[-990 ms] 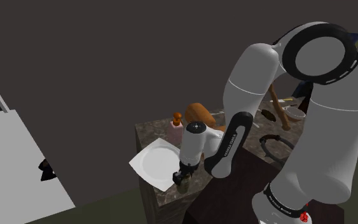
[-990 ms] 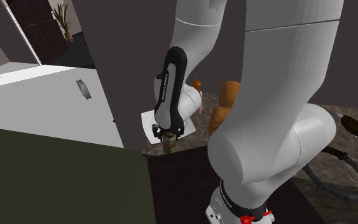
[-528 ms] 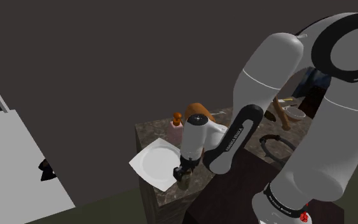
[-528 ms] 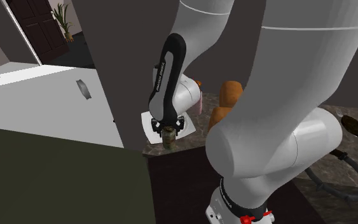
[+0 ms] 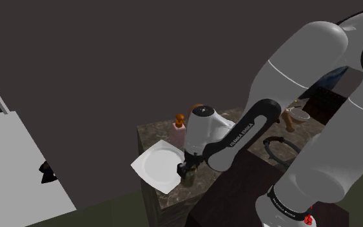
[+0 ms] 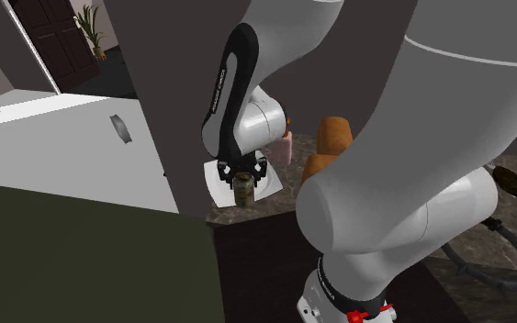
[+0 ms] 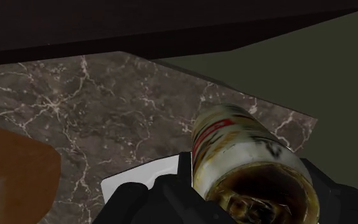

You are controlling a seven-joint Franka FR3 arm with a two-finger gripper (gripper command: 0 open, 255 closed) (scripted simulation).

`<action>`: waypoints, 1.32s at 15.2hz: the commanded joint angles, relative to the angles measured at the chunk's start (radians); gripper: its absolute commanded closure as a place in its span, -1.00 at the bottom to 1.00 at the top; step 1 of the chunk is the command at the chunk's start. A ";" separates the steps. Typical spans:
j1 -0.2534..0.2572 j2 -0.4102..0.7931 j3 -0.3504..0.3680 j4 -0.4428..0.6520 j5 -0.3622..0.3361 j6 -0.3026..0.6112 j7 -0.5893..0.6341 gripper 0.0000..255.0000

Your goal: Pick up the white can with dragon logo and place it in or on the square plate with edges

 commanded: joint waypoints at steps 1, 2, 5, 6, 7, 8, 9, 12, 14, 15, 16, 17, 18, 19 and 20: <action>0.006 -0.041 0.006 0.000 0.049 -0.037 -0.034 1.00; 0.008 -0.047 0.005 0.000 0.055 -0.043 -0.038 1.00; -0.026 0.022 -0.023 0.109 -0.018 -0.088 -0.032 1.00; -0.034 0.046 -0.032 0.147 -0.038 -0.105 -0.031 1.00; -0.041 0.069 -0.040 0.185 -0.056 -0.122 -0.032 1.00; -0.046 0.093 -0.049 0.224 -0.071 -0.139 -0.033 1.00; -0.050 0.116 -0.057 0.263 -0.085 -0.156 -0.034 1.00; -0.058 0.188 -0.080 0.386 -0.118 -0.212 -0.042 1.00; -0.060 0.238 -0.093 0.472 -0.135 -0.251 -0.049 1.00; -0.061 0.263 -0.099 0.516 -0.142 -0.271 -0.053 1.00; -0.061 0.298 -0.107 0.578 -0.151 -0.300 -0.059 1.00; -0.058 0.309 -0.110 0.577 -0.158 -0.289 -0.055 1.00; -0.056 0.321 -0.114 0.577 -0.164 -0.277 -0.050 1.00; -0.053 0.332 -0.117 0.577 -0.171 -0.266 -0.046 1.00; -0.051 0.344 -0.121 0.577 -0.177 -0.256 -0.041 1.00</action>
